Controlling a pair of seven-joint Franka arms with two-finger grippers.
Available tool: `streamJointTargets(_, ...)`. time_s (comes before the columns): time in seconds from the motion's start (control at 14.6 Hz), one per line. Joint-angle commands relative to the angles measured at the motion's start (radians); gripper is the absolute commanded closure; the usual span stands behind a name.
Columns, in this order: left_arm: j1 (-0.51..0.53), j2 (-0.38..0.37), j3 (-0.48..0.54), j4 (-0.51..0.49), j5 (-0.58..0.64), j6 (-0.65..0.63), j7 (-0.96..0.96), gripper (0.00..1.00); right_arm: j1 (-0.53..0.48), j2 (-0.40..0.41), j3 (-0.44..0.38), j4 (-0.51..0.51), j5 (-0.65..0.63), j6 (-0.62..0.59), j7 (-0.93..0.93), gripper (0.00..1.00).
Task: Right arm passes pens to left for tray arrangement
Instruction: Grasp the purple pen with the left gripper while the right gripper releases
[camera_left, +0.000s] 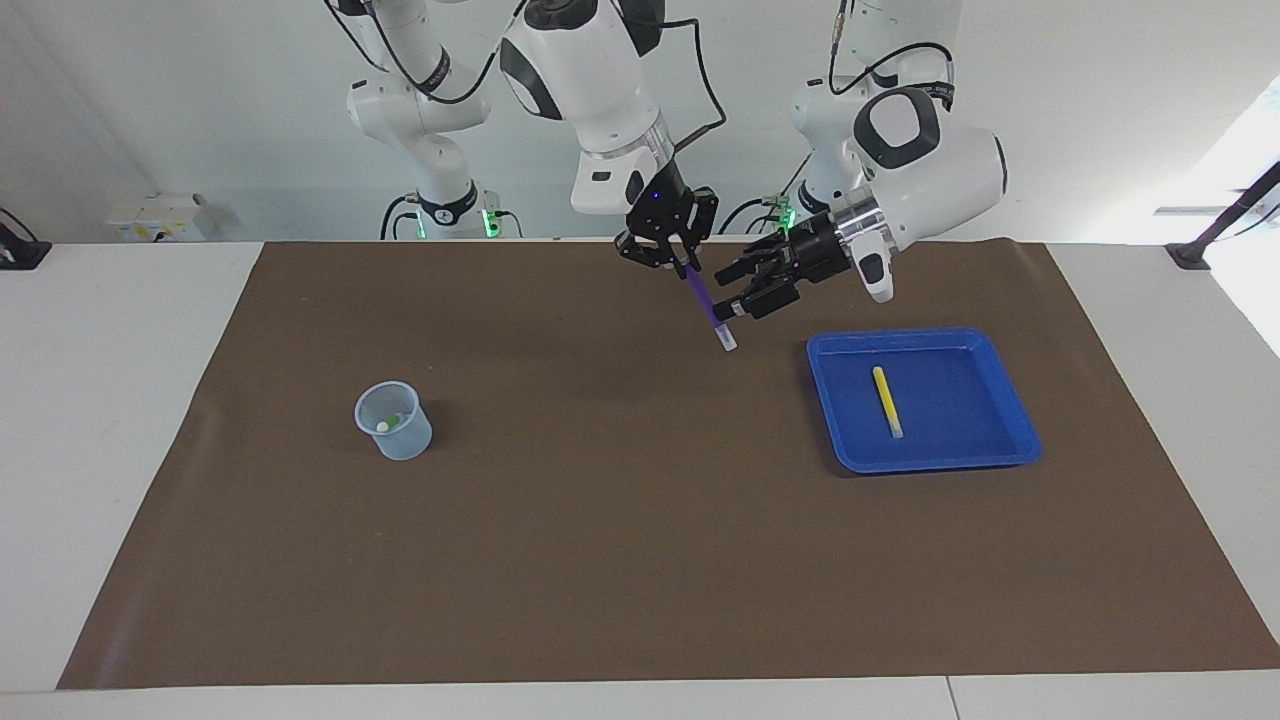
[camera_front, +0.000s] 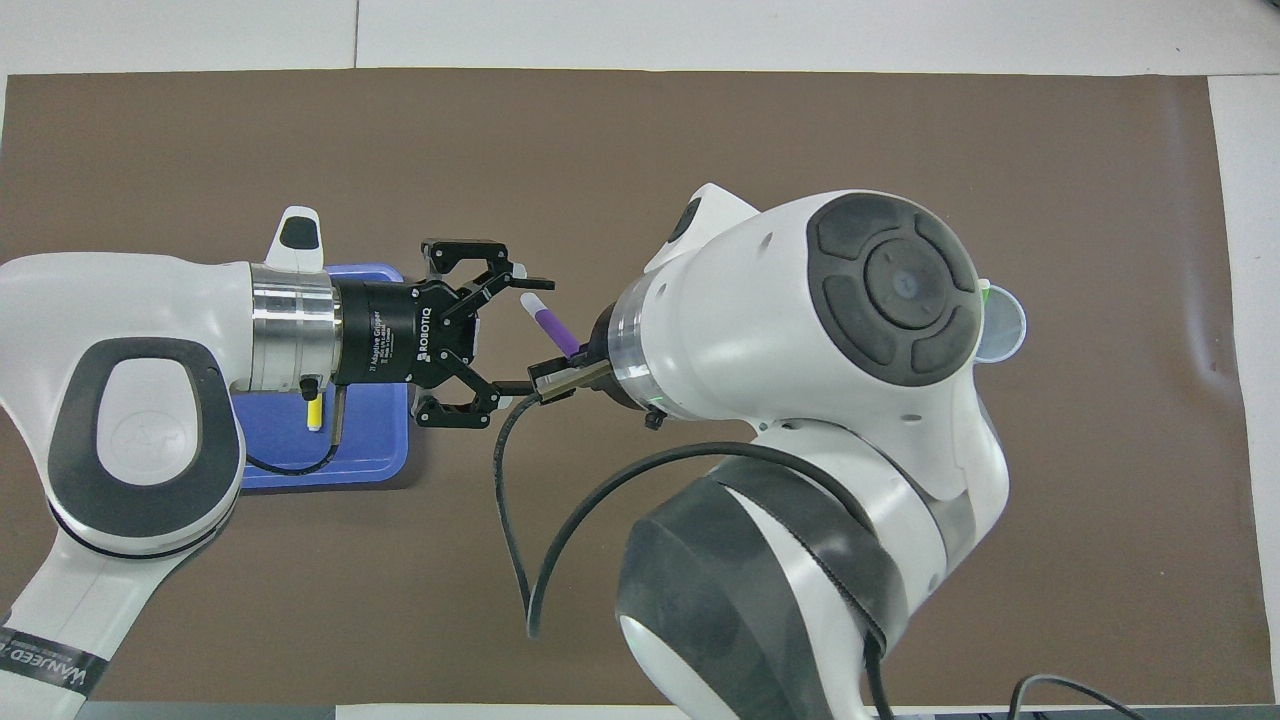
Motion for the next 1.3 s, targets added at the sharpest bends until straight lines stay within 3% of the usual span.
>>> streamJointTargets(0.0,-0.017,-0.003,0.007,-0.022,-0.033,0.032,0.024,0.28,-0.006,0.015,0.006,0.026,0.002,-0.02,-0.022,1.0)
streamJointTargets(0.2,-0.058,-0.004,0.007,-0.037,-0.066,0.106,0.024,0.33,-0.006,0.015,0.006,0.026,0.001,-0.02,-0.022,1.0)
streamJointTargets(0.48,-0.057,-0.006,0.007,-0.041,-0.066,0.101,0.026,0.51,-0.004,0.015,0.006,0.023,0.001,-0.018,-0.022,1.0)
streamJointTargets(0.82,-0.051,-0.006,0.01,-0.04,-0.066,0.081,0.027,0.65,-0.001,0.015,0.006,0.017,0.001,-0.012,-0.022,1.0)
streamJointTargets(0.89,-0.051,-0.006,0.01,-0.04,-0.065,0.081,0.027,0.76,-0.001,0.015,0.006,0.015,0.001,-0.009,-0.021,1.0)
streamJointTargets(0.96,-0.051,-0.006,0.01,-0.04,-0.066,0.081,0.027,0.95,-0.001,0.015,0.006,0.014,0.001,-0.007,-0.021,1.0)
streamJointTargets(1.02,-0.051,-0.006,0.01,-0.04,-0.065,0.083,0.03,1.0,-0.001,0.015,0.006,0.014,0.001,-0.006,-0.022,1.0)
streamJointTargets(1.23,-0.049,-0.006,0.012,-0.037,-0.065,0.086,0.055,1.0,-0.001,0.015,0.006,0.012,0.001,-0.006,-0.021,1.0)
